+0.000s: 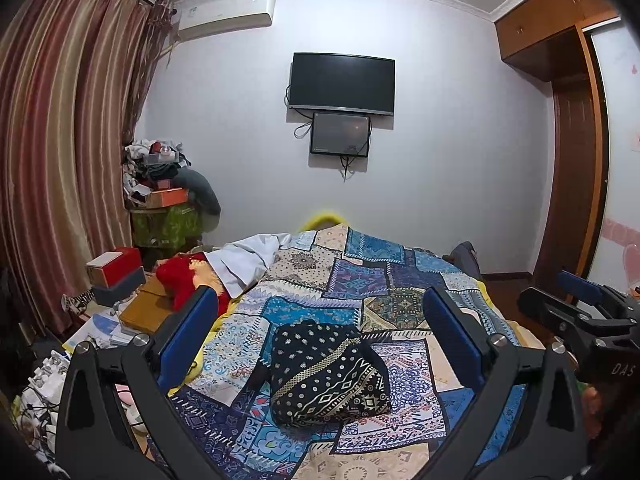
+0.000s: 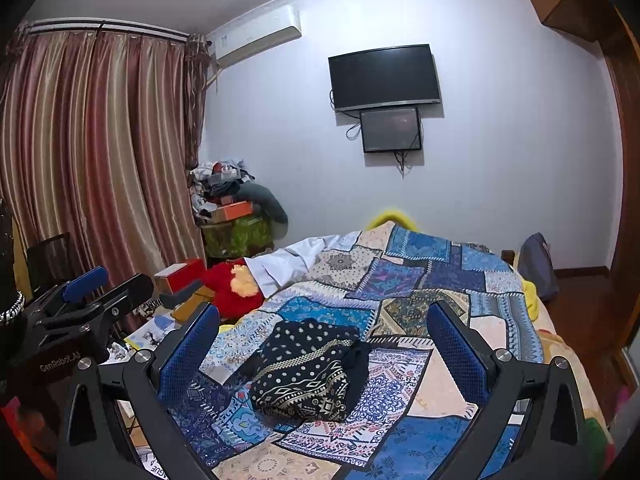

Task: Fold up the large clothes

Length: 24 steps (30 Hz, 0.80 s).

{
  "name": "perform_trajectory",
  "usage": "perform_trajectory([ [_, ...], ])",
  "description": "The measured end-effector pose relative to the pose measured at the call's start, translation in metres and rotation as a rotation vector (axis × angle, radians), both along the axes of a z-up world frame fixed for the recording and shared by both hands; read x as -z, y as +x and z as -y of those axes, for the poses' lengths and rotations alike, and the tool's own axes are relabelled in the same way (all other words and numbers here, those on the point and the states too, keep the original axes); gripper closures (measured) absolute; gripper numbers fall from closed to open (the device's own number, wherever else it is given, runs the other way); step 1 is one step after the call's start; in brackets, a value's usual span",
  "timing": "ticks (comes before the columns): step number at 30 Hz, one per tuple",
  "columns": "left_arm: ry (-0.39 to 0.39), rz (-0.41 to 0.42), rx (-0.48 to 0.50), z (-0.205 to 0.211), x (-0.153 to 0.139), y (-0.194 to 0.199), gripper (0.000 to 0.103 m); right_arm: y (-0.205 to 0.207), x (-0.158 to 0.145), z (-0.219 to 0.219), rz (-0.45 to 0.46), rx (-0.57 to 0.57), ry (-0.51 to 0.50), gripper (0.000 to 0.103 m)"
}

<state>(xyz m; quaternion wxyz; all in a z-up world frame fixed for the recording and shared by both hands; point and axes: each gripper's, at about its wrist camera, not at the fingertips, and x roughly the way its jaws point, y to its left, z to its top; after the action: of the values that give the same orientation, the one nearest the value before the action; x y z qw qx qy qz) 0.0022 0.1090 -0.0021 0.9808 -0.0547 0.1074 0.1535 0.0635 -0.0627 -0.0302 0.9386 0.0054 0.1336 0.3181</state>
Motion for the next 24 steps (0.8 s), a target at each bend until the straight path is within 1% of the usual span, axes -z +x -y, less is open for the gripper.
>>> perform_trajectory([
  [11,0.013,-0.002,0.003,0.0064,0.0008,0.0021,0.0,0.002,0.0026,0.0001,-0.005,0.0,0.014,0.0],
  [24,0.01,-0.003,0.016,0.0067,-0.0009,0.0024,0.0,-0.0003,0.0037,-0.0034,-0.01,0.0,0.016,0.0],
])
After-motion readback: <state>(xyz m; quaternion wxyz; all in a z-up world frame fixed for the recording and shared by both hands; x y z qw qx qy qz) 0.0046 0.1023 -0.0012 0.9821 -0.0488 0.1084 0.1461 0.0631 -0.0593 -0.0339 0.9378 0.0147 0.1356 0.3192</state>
